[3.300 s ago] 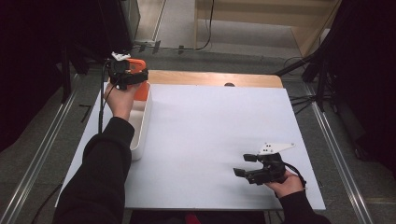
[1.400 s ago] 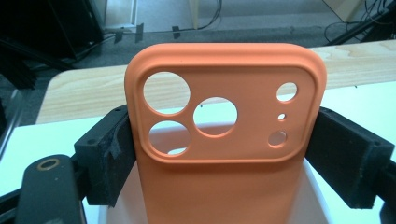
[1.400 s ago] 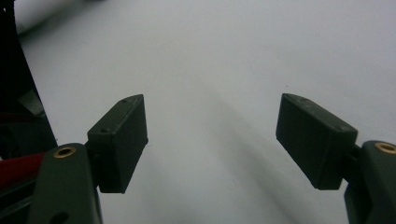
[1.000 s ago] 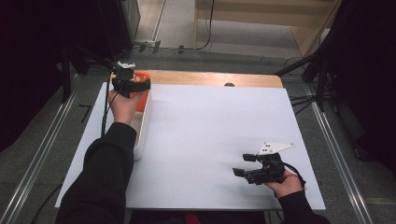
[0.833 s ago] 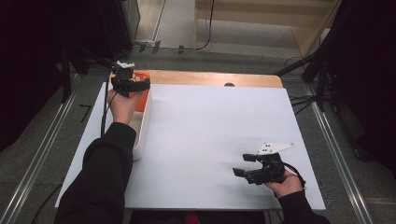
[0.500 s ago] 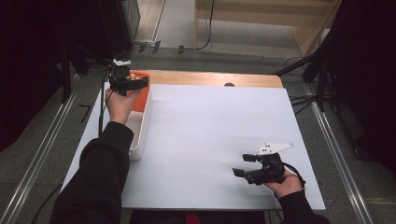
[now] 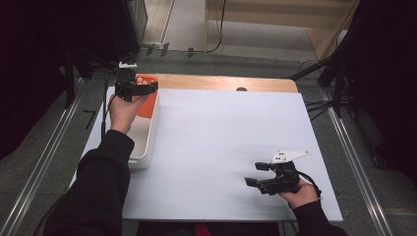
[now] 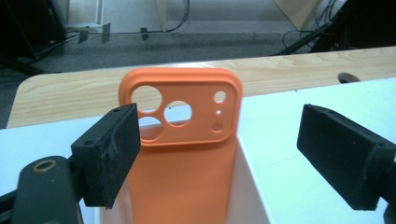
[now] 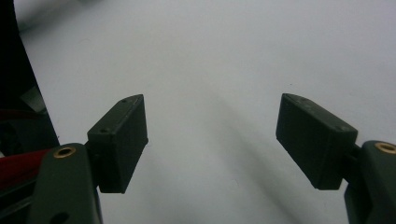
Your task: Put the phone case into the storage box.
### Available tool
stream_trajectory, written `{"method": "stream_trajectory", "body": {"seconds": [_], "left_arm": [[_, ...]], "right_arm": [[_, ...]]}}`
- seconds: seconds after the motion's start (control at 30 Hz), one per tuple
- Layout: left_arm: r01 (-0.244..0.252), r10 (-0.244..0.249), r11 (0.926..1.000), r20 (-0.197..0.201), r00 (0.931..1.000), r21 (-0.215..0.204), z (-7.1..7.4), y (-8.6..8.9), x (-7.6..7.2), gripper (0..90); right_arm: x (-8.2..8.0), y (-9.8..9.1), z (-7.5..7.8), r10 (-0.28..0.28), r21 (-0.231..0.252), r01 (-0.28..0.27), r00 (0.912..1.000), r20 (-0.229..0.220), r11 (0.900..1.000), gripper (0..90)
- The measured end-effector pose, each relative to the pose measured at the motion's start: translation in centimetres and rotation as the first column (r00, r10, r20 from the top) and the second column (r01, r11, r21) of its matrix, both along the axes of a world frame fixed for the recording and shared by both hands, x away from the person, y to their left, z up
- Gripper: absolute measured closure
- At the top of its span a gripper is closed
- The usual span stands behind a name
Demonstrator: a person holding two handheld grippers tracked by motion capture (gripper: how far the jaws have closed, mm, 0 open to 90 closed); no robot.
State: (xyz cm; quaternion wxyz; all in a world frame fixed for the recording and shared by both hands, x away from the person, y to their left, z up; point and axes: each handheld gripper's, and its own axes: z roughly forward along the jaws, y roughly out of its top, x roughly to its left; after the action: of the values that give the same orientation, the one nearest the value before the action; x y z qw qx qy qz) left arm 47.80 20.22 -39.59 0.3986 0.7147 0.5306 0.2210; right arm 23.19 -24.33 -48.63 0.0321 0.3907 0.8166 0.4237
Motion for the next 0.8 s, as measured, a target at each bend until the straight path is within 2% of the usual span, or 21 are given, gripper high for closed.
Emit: {"method": "stream_trajectory", "body": {"seconds": [0.47, 0.67, 0.8], "left_arm": [[0.087, -0.088, 0.9959, -0.019, 0.9960, -0.024, 1.3, -0.2, -1.4, 13.5], [0.148, -0.150, 0.9875, -0.031, 0.9882, -0.054, 1.7, -0.4, -2.0, 13.5], [0.181, -0.183, 0.9817, -0.028, 0.9827, -0.058, 1.9, -0.8, -2.4, 13.4]], "right_arm": [[0.0, 0.2, 0.0, 0.007, -0.004, -0.007, 1.0000, 0.000, 1.0000, 23.7], [0.0, 0.1, 0.0, 0.004, -0.003, -0.004, 1.0000, 0.000, 1.0000, 23.7], [0.0, 0.1, 0.0, 0.002, 0.000, -0.002, 1.0000, 0.002, 1.0000, 23.7]]}}
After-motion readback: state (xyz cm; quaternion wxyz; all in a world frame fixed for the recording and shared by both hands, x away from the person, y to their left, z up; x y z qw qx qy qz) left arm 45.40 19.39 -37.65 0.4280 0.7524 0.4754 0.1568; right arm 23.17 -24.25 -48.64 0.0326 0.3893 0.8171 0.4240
